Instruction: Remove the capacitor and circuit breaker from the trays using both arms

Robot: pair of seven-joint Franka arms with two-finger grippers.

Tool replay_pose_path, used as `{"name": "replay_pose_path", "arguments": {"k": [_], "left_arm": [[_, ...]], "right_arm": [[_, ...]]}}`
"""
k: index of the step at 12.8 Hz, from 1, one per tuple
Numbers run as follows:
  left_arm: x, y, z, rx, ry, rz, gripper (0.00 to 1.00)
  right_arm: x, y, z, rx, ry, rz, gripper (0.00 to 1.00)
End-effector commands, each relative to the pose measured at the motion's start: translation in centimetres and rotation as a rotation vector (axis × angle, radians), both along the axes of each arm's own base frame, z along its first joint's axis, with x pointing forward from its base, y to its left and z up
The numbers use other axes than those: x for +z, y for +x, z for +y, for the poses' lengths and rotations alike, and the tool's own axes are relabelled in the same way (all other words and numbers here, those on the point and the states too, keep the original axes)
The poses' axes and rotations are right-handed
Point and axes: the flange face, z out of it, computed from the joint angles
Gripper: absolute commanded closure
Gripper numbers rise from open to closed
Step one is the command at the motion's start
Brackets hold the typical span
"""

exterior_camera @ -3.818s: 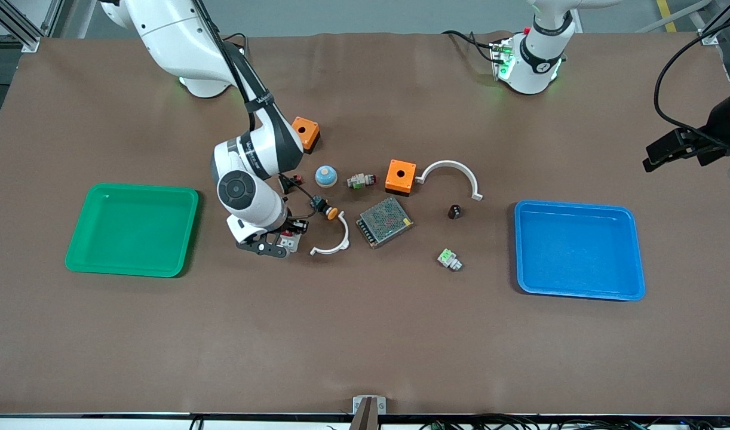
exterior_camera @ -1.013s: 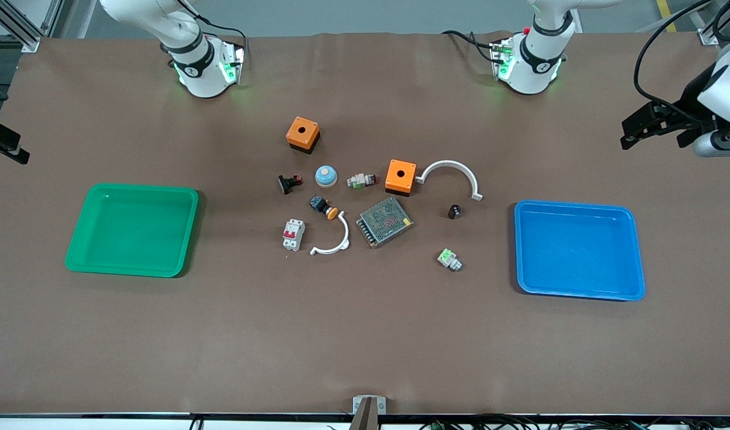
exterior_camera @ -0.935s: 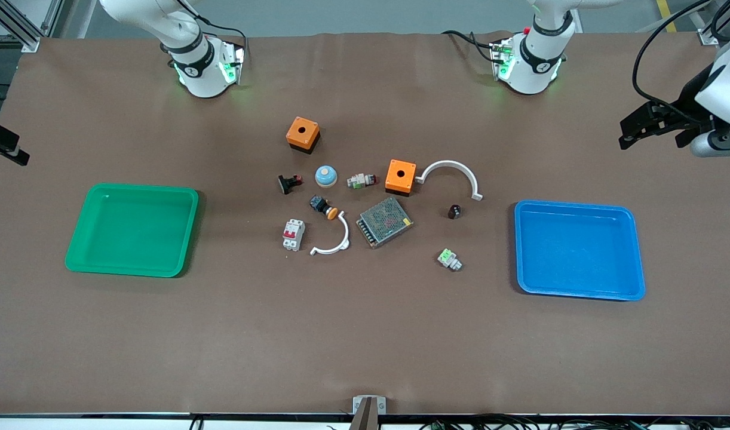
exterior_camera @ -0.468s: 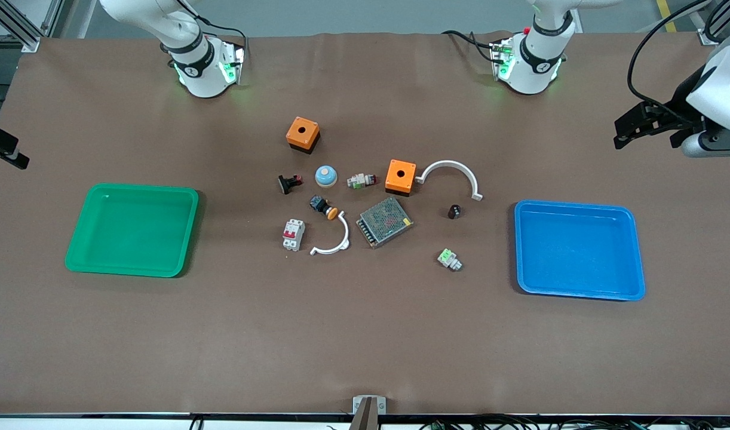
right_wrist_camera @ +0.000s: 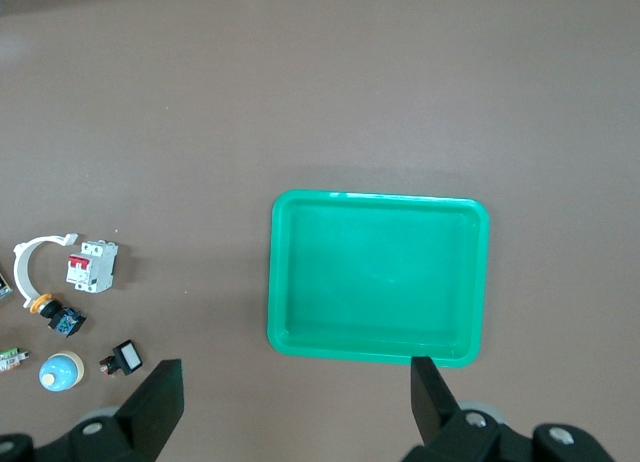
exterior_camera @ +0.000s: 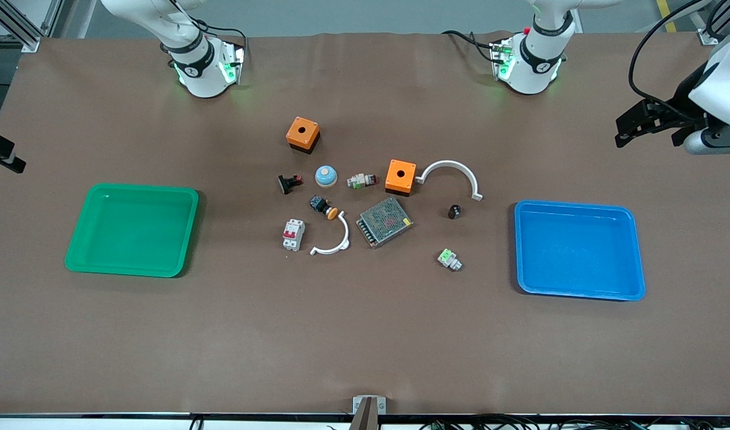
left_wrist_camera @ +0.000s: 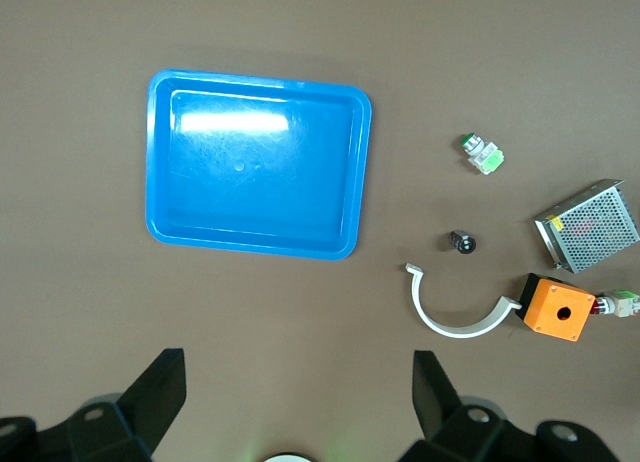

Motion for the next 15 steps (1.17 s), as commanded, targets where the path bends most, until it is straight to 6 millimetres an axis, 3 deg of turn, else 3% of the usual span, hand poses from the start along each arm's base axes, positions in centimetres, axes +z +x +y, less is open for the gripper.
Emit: {"name": "replay_pose_path", "arguments": {"k": [1, 15], "left_arm": [[0.9, -1.07, 0.3, -0.002, 0.003, -0.011, 0.0], [0.37, -0.79, 0.3, -0.002, 0.003, -0.002, 0.0]], "right_arm": [[0.43, 0.26, -0.52, -0.007, 0.012, -0.011, 0.0], [1.1, 0.1, 0.07, 0.01, 0.001, -0.015, 0.0]]}}
